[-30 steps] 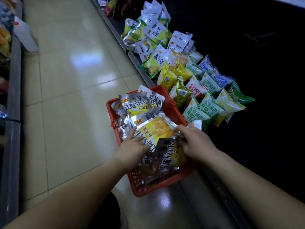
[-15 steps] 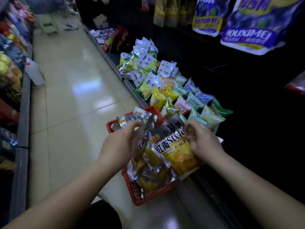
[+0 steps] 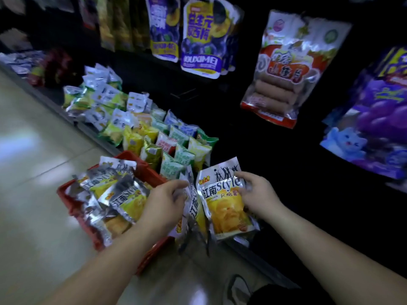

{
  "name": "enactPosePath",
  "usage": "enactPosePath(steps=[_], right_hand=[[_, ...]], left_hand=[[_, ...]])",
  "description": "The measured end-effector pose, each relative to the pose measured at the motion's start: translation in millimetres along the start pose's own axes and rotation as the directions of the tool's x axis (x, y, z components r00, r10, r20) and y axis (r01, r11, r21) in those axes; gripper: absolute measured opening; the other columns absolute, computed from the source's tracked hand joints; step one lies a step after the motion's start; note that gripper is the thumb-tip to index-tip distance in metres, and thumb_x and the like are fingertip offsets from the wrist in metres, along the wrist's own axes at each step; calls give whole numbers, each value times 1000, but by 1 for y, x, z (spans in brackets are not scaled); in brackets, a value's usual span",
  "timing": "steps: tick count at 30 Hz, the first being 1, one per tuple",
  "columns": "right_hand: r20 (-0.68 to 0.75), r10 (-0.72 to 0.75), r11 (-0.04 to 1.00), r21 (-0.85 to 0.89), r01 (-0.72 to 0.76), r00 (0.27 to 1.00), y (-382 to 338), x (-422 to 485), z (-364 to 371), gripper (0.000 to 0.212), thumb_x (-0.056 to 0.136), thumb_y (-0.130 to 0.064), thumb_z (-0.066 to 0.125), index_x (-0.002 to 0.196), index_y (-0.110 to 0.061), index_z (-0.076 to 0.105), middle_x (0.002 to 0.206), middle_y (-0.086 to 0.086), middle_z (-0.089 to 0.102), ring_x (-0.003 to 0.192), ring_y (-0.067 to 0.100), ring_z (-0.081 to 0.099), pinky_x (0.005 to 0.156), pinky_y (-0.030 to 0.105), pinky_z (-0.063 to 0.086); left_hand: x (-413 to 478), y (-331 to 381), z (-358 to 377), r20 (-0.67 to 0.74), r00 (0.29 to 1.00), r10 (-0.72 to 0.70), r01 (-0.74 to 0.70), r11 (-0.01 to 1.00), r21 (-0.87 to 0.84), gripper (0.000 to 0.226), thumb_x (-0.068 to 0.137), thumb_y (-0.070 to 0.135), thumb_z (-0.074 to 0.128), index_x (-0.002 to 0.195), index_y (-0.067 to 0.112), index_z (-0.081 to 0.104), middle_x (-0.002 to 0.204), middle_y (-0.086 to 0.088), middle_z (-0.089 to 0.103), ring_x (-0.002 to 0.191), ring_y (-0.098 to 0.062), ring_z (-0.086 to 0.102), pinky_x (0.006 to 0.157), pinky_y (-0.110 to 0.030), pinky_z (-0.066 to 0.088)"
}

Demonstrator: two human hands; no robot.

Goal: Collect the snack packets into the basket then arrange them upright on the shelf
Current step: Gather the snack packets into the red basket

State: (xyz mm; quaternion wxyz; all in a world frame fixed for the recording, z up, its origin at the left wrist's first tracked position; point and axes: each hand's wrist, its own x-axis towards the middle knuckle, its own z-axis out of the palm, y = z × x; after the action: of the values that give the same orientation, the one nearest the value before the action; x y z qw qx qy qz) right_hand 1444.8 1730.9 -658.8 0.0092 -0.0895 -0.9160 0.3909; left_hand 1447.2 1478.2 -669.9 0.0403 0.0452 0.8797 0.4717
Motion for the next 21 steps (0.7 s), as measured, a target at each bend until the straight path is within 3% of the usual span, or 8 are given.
enactPosePath(steps=[3,7,9,11,13,15,18,21], right_hand=[[-61,65,998,12,-65,996,16,-15,-17,52,93,-6,68,142,-17,57,132,-3,58,118,9,53,101,23,43],[-84,245,961,151,-231,966,50,-28,-28,54,90,-7,74,141,-12,57,131,3,63,94,6,59,73,7,47],[-86,323,930,211,-300,942,75,-31,-27,51,91,-8,73,140,-13,58,133,-3,60,102,6,57,78,4,44],[-78,392,898,250,-363,917,104,-29,-27,51,93,-10,71,142,-12,56,140,1,58,121,17,57,90,17,42],[-82,424,886,246,-394,902,128,-22,-35,51,95,-10,69,144,-11,53,132,3,60,118,19,58,84,18,43],[-120,447,879,243,-410,887,151,-20,-44,53,96,-11,66,147,-12,50,137,3,58,112,13,56,83,14,45],[-167,491,867,191,-460,855,192,-18,-61,52,96,-8,65,146,-10,51,142,3,57,113,19,60,92,25,47],[-242,589,807,233,-543,771,228,-21,-88,38,95,-2,63,132,-4,60,108,0,66,88,21,62,80,25,45]], left_hand=[[16,8,19,88,994,69,-77,993,84,35,102,16,54,136,19,63,135,-2,65,117,-23,65,94,-32,53],[33,18,46,160,983,94,-112,988,109,39,102,18,51,140,20,60,141,-4,62,104,-19,69,84,-26,54],[41,23,66,196,975,101,-131,980,147,40,101,16,51,140,20,60,140,-5,63,103,-21,70,84,-31,57],[49,26,92,214,973,90,-126,979,160,40,100,12,51,138,16,62,139,-7,64,117,-23,65,92,-34,55],[58,31,118,220,974,49,-88,981,175,40,99,12,53,137,16,62,139,-8,63,121,-25,63,93,-35,55],[63,39,149,230,973,24,-65,983,174,40,96,12,56,136,15,63,134,-9,66,113,-24,66,86,-31,54],[67,56,201,249,968,6,-31,995,96,34,94,7,58,124,16,69,102,-3,68,84,-17,61,73,-29,50],[71,76,249,259,965,36,-23,998,-53,30,92,5,61,116,21,70,94,5,66,87,-16,65,77,-32,55]])
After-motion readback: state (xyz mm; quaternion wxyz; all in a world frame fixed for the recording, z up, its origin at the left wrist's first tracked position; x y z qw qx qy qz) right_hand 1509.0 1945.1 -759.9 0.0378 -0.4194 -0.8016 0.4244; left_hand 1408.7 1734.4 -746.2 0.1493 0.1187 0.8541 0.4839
